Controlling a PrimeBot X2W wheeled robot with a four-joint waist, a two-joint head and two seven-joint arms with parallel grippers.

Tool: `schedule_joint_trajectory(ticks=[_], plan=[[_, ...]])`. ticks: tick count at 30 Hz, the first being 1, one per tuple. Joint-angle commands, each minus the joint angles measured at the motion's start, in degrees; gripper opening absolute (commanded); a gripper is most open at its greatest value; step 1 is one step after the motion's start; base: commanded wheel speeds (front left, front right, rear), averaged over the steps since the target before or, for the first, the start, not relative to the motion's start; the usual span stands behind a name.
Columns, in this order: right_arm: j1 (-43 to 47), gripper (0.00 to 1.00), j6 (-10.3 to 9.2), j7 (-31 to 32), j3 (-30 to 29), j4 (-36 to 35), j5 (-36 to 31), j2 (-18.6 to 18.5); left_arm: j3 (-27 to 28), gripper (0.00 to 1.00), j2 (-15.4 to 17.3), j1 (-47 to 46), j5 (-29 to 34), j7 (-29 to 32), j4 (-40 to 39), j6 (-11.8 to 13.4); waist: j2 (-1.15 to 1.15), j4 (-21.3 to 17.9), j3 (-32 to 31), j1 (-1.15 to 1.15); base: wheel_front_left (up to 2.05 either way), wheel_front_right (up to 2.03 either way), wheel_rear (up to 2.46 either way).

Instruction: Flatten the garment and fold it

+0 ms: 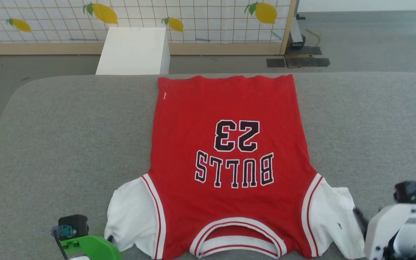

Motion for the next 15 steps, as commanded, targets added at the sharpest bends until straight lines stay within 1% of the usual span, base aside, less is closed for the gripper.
schedule_joint_trajectory(ticks=[1,3,7,12,15], plan=[[-1.81,1.0,0.19,-2.03,-0.26,-2.1,1.09,-0.08,-0.04,0.0,0.44,-0.27,0.54,-0.37,-0.51,0.37,0.0,-0.31,-0.31,0.0,0.0,0.0,0.0],[-3.88,1.0,0.19,-6.49,-2.05,-5.03,2.63,0.12,-0.36,0.0,0.72,-0.14,0.86,-0.22,-1.08,0.42,0.0,-0.43,-0.27,0.0,0.0,0.0,0.0],[-9.22,1.0,0.19,-11.64,-3.69,-6.91,3.84,0.91,-0.56,0.0,1.08,-0.28,1.12,0.0,-2.63,0.6,0.0,-0.48,0.91,0.0,0.0,0.0,0.0],[-19.05,1.0,0.19,-14.63,-4.78,-3.65,4.75,1.61,-0.07,0.0,0.73,-2.24,0.1,-0.52,-5.85,0.09,0.0,0.86,5.93,0.0,0.0,0.0,0.0],[-26.13,1.0,0.19,-15.56,-4.21,-0.52,2.8,1.68,0.06,0.0,0.38,-4.19,-0.44,-0.91,-7.84,-0.36,0.0,2.53,10.6,0.0,0.0,0.0,0.0]])
